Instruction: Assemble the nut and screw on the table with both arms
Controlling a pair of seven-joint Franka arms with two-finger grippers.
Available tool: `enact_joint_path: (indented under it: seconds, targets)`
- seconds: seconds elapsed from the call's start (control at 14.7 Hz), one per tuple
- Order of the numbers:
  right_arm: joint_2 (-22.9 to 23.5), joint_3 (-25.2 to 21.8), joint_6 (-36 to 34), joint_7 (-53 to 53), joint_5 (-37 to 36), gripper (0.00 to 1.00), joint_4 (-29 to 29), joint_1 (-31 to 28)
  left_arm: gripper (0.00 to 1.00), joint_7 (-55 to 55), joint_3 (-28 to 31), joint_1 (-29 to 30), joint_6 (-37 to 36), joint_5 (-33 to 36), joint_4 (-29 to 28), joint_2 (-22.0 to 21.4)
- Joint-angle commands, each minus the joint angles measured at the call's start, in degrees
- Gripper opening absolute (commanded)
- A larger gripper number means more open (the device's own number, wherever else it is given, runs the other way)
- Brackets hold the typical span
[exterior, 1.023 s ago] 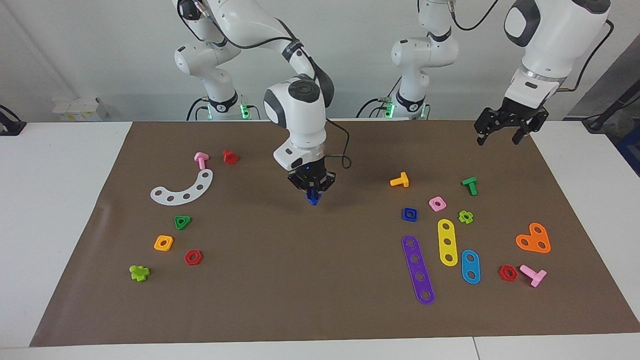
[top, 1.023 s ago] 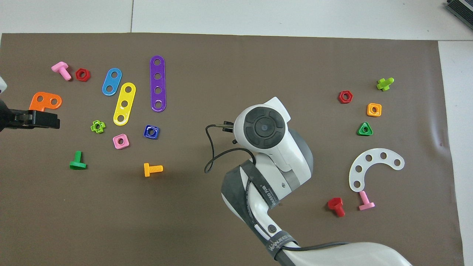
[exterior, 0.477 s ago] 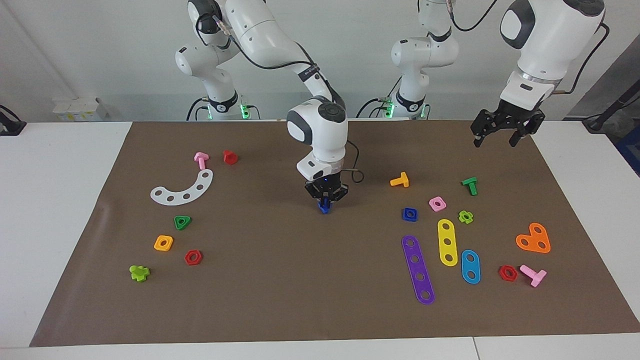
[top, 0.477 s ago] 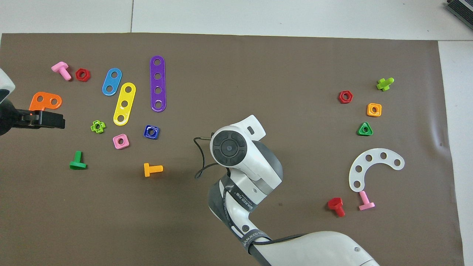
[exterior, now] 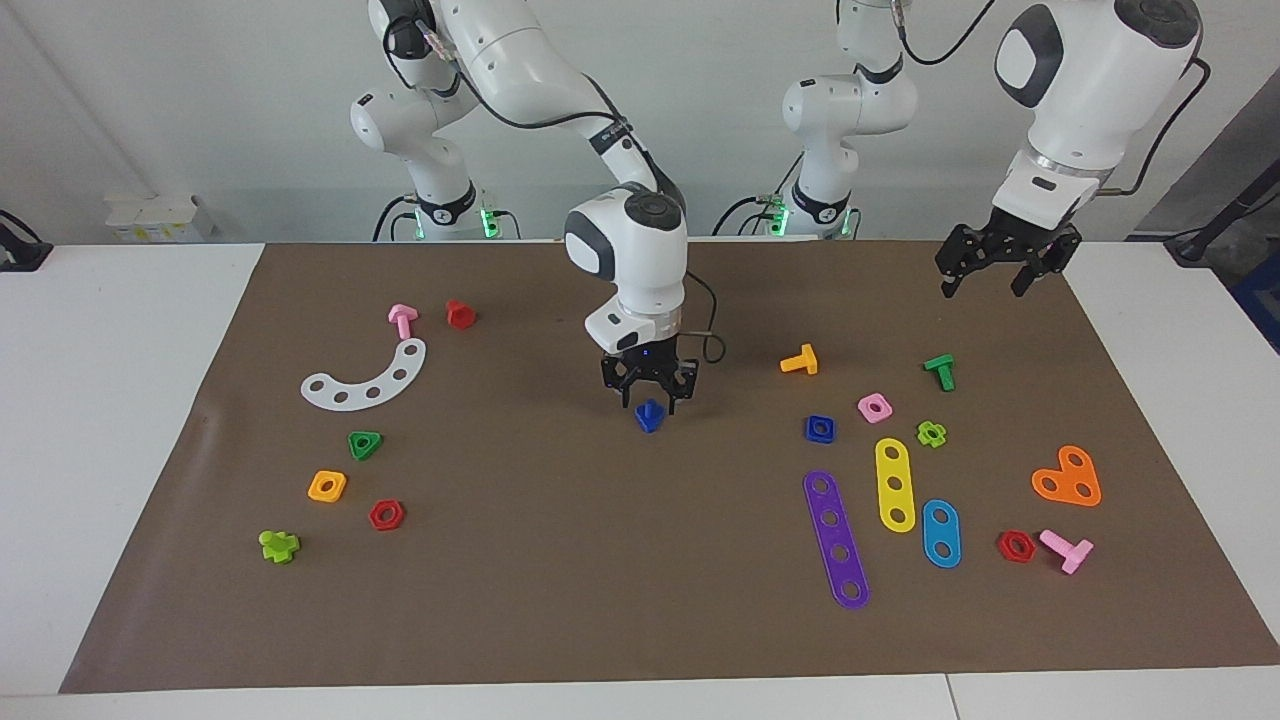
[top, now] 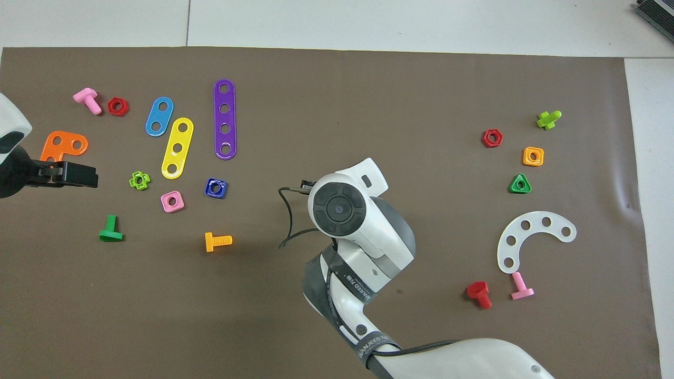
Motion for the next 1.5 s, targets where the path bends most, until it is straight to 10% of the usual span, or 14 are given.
enact_joint_path:
  seconds: [0.0, 0.61, 1.09, 1.43]
  targets:
    - [-8.4, 0.4, -5.4, -2.9, -1.4, 1.00, -1.7, -5.1, 0.97, 0.3, 0.1, -1.8, 1.7, -0.8, -1.1, 1.1]
    - [-22.7, 0.4, -26.2, -31.7, 7.9, 1.00, -1.6, -24.9, 0.97, -0.3, 0.1, -9.3, 16.8, -0.8, -4.6, 10.9]
    - [-24.6, 0.0, -43.3, -48.4, 7.3, 1.00, 8.1, -36.0, 0.91, 4.2, 0.0, -11.5, 29.3, -0.8, -11.0, 16.3]
    - [-25.7, 7.2, -42.5, -50.7, 7.1, 1.00, 5.9, -42.3, 0.88, 6.5, 0.0, -13.3, 34.1, -0.8, -13.3, 19.6]
